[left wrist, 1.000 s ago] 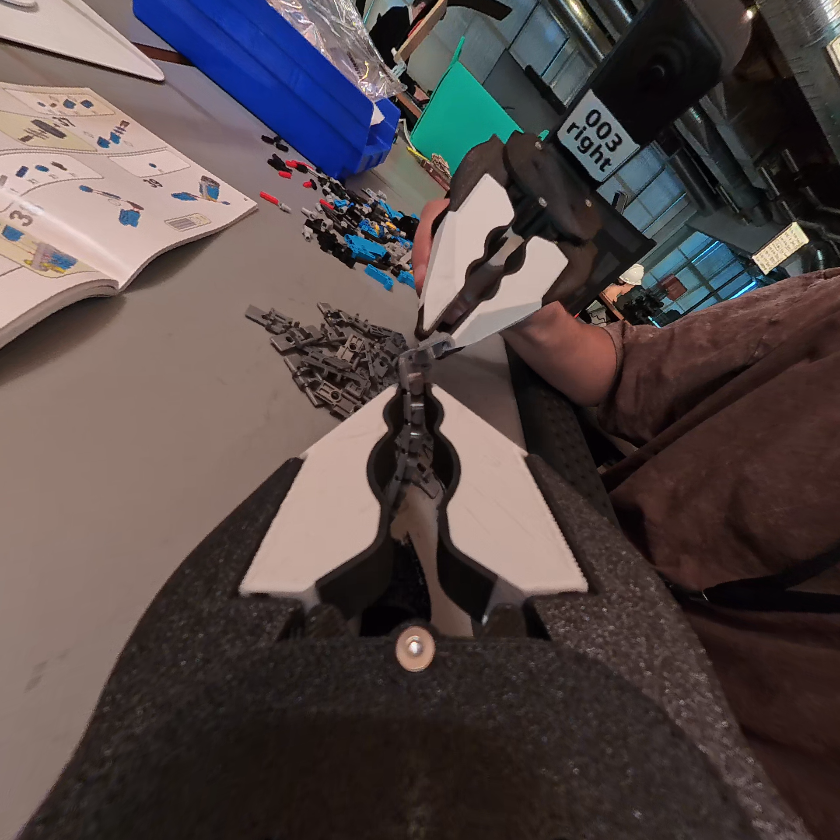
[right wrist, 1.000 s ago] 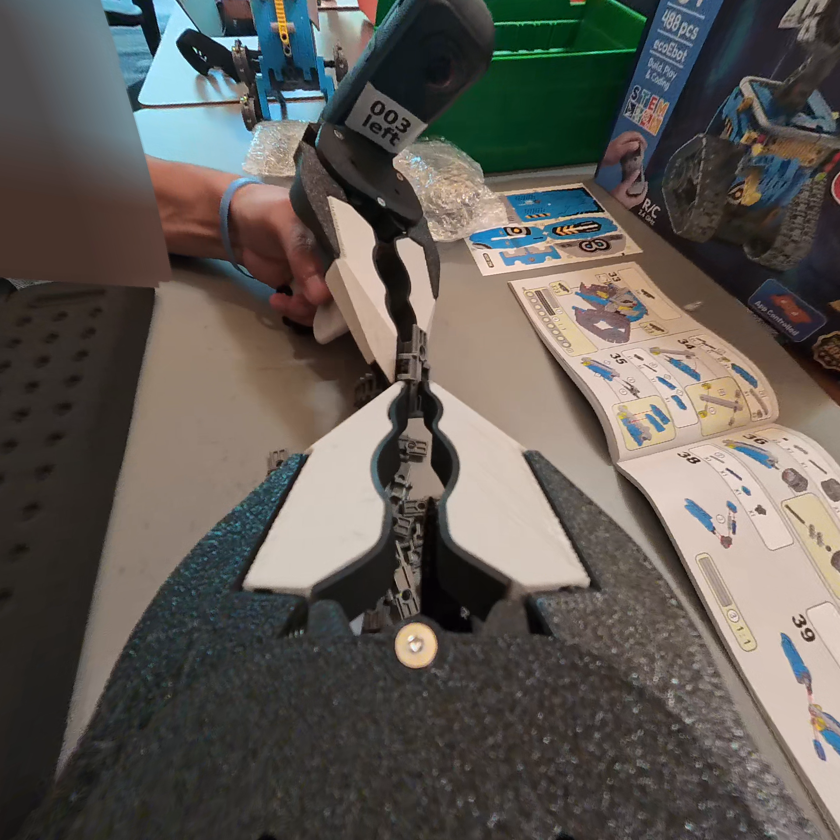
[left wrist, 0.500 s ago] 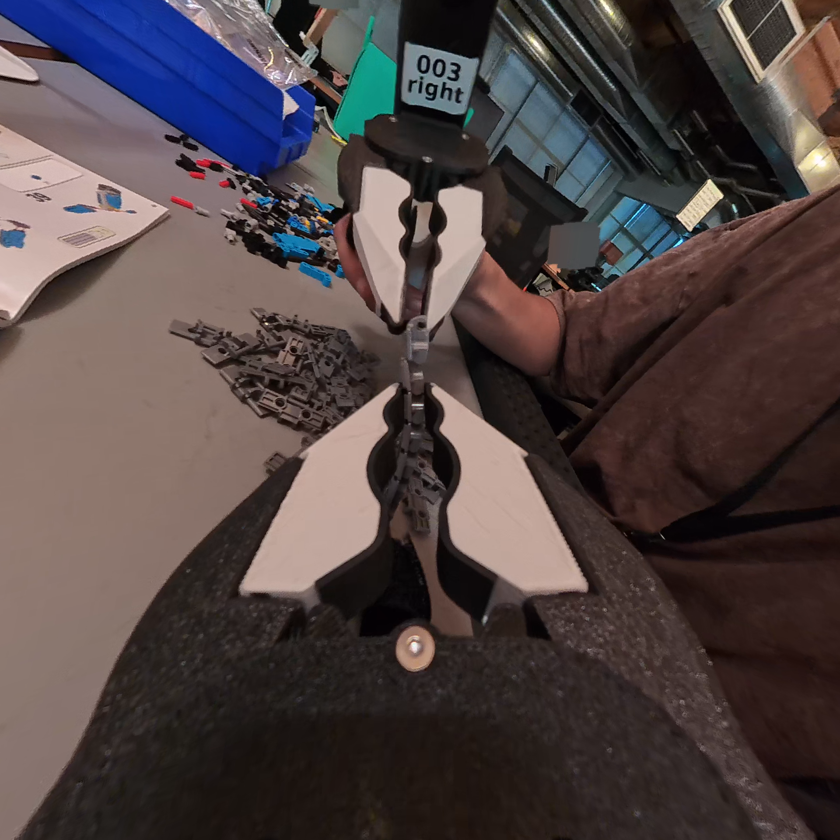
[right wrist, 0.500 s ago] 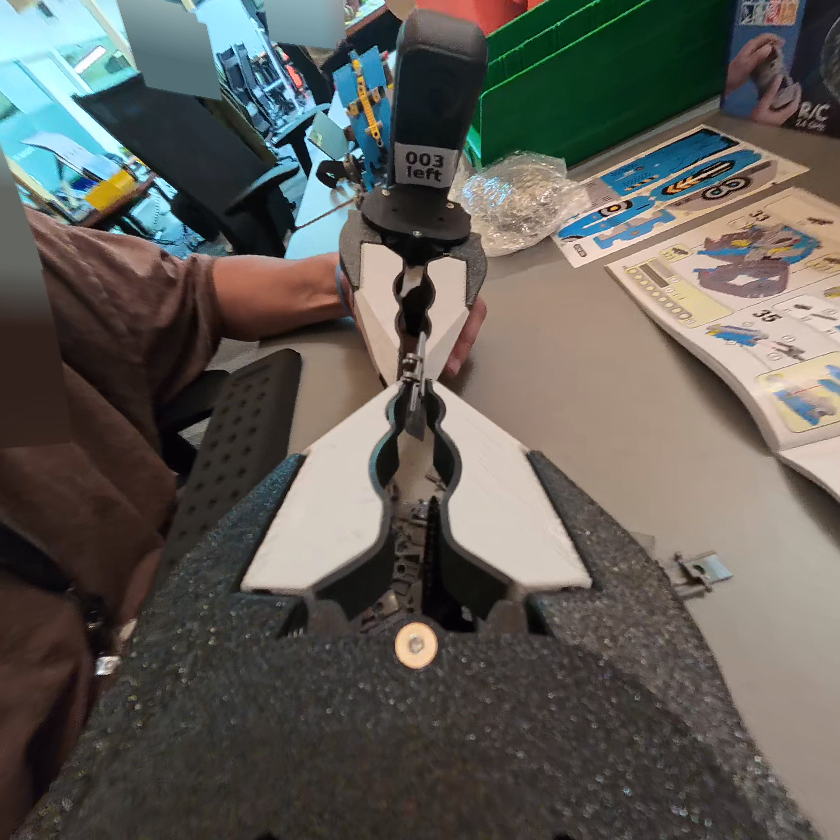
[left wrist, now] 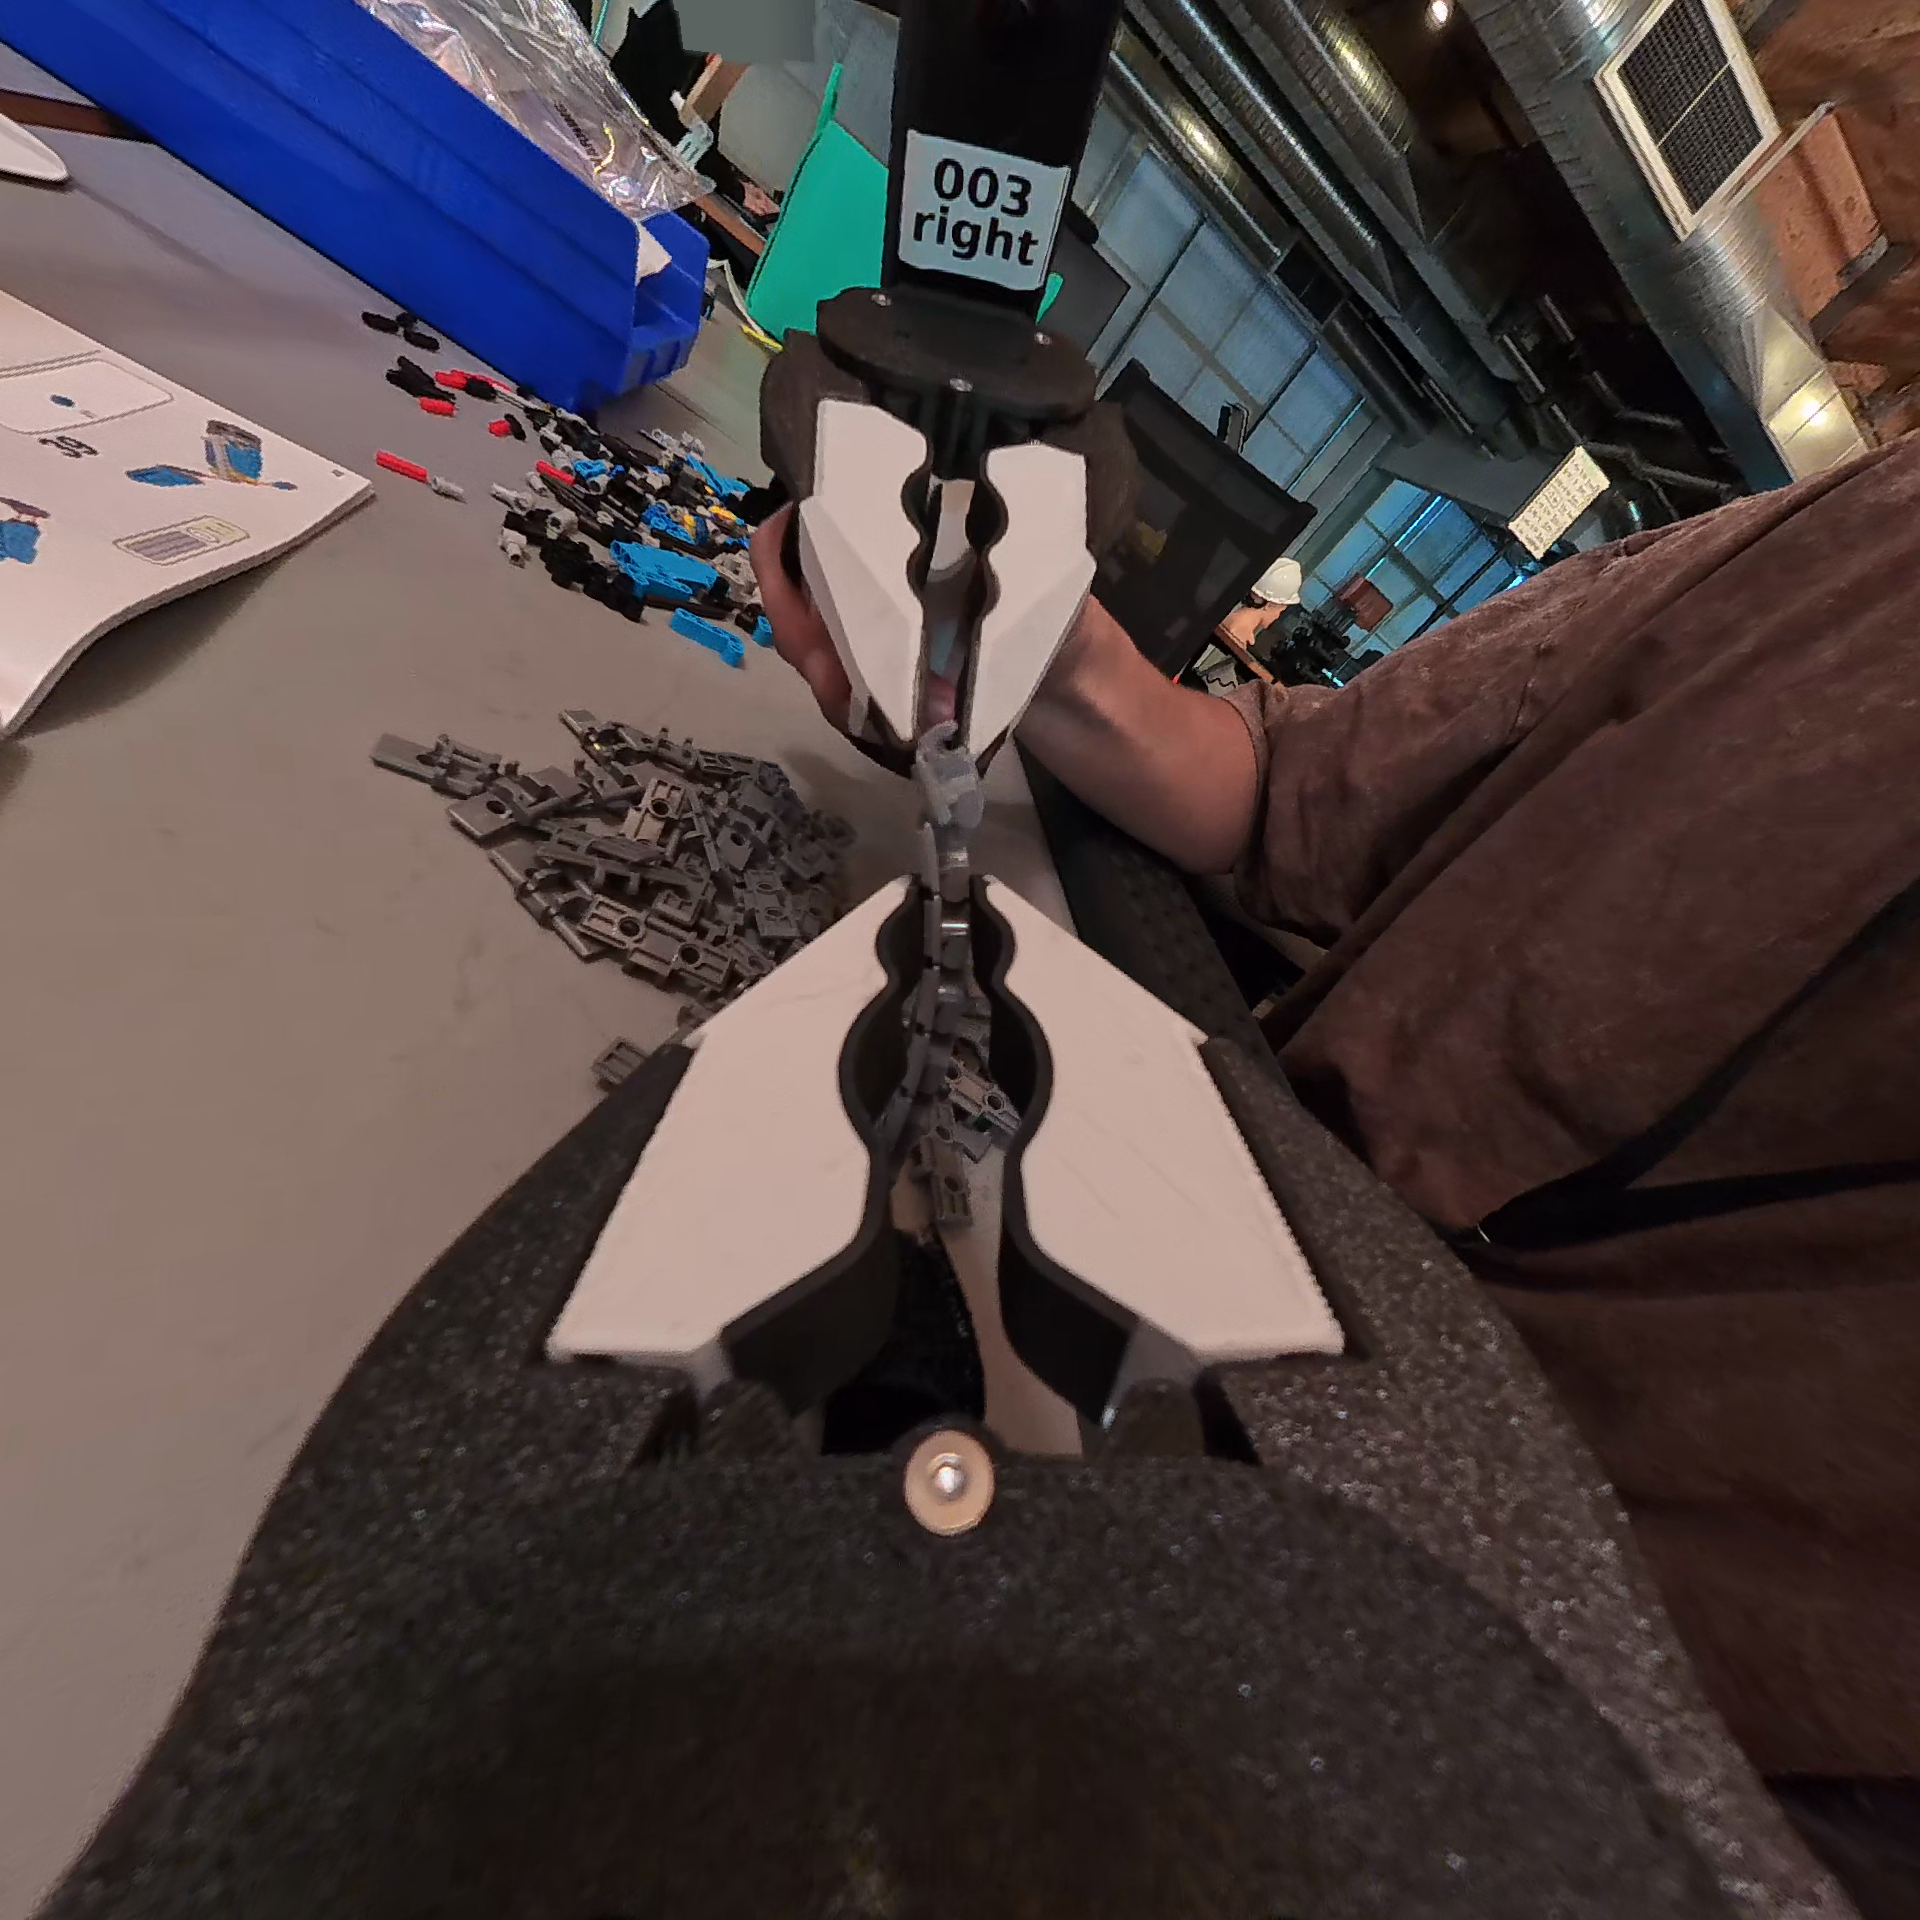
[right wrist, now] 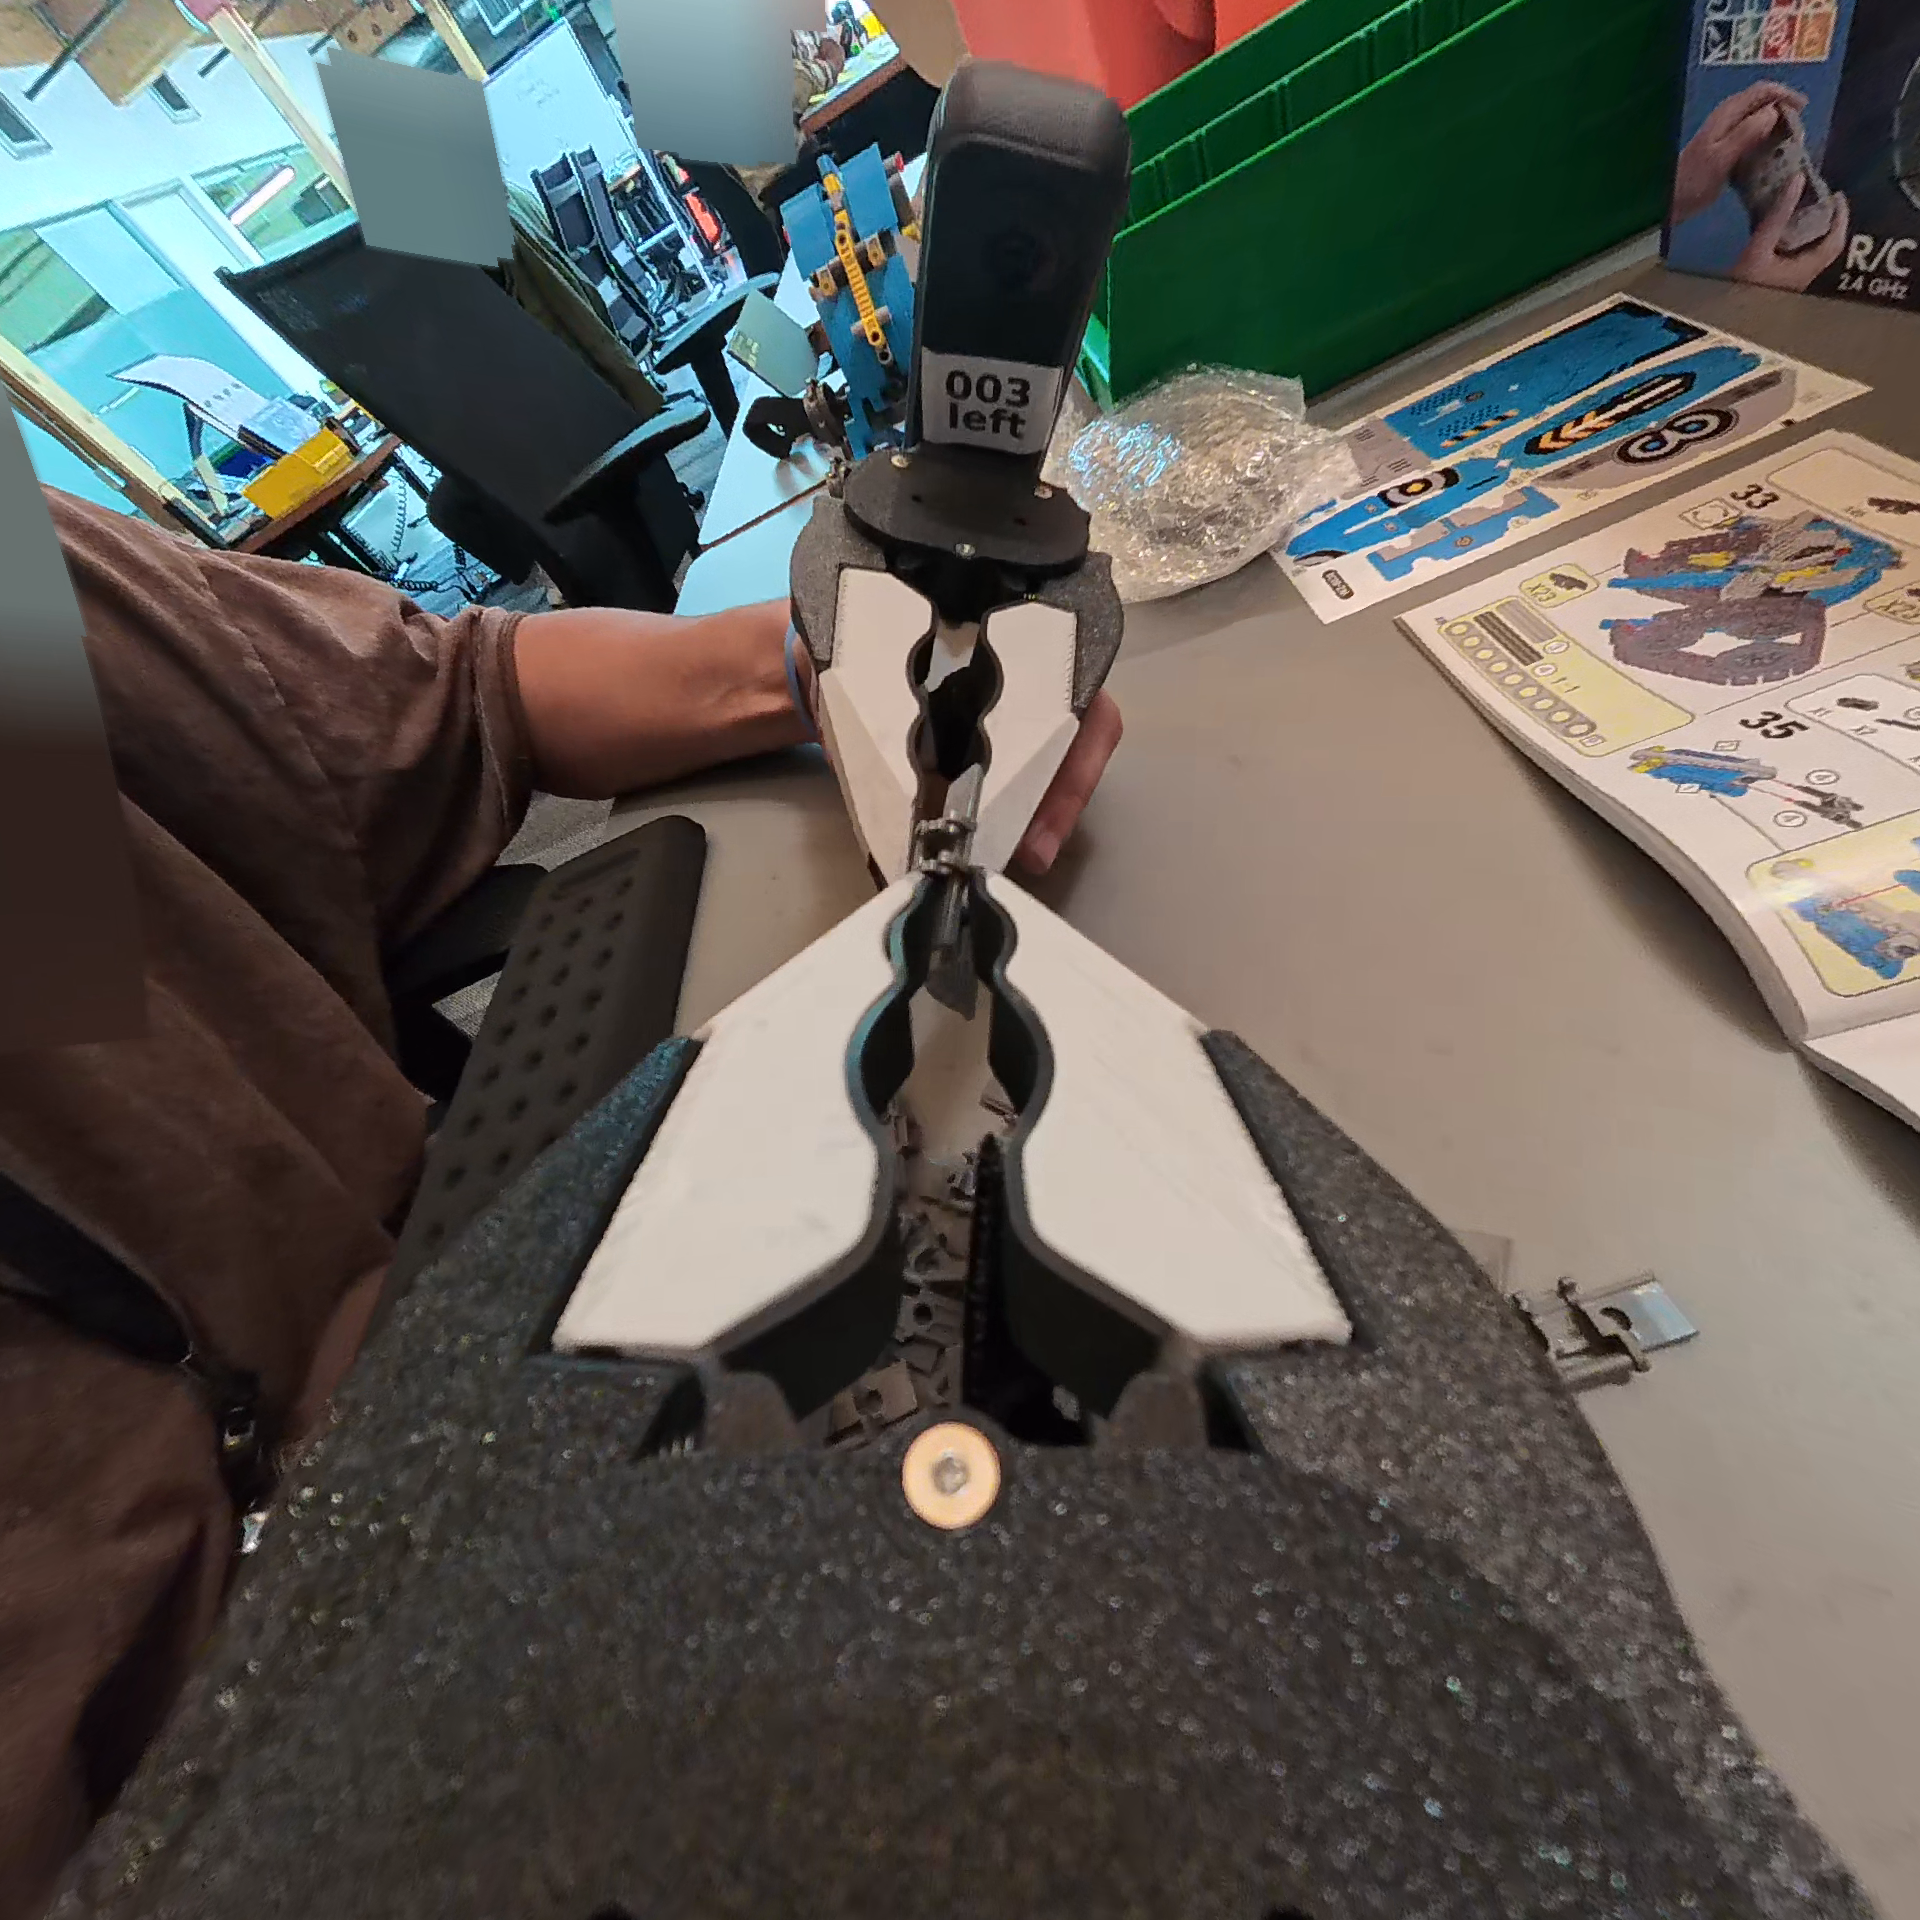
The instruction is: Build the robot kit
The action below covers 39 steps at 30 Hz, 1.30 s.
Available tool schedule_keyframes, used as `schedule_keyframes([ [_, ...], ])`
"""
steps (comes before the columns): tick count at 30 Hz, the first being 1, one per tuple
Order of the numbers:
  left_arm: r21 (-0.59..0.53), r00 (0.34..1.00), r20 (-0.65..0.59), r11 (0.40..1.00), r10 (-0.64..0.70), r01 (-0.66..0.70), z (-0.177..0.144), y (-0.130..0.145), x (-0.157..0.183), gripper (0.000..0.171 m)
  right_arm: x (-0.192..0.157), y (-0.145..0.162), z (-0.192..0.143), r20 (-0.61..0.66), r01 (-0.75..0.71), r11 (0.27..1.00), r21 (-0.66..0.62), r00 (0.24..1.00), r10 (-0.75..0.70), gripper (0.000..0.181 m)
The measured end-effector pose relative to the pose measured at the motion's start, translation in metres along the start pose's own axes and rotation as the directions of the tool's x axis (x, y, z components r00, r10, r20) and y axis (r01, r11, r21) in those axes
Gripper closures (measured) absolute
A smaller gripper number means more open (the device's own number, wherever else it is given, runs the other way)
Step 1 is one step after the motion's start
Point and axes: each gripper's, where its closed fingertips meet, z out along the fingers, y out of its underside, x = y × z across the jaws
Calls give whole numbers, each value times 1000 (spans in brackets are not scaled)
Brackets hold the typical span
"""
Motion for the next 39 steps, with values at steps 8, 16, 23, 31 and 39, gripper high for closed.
schedule_keyframes([
  [8, 20, 1000, 7, 999, -25, 25, -2, -3, -3, 165, 3, 0, 2, -29, 2, 1000, 5, 1000, -2, 174],
  [16, 28, 999, -13, 999, -33, 33, -2, -4, -1, 164, 1, -3, 2, -11, -10, 1000, 20, 1000, 10, 172],
  [23, 37, 999, -24, 998, -44, 45, -3, -6, 0, 165, -2, -5, 1, 12, -22, 999, 34, 1000, 21, 170],
  [31, 36, 999, -21, 998, -42, 42, -3, -6, 0, 165, -2, -2, 4, 15, -41, 999, 21, 999, 41, 167],
  [39, 38, 1000, 2, 999, -21, 21, -2, -5, -1, 164, -1, 2, 10, 21, -90, 996, 15, 996, 90, 171],
])
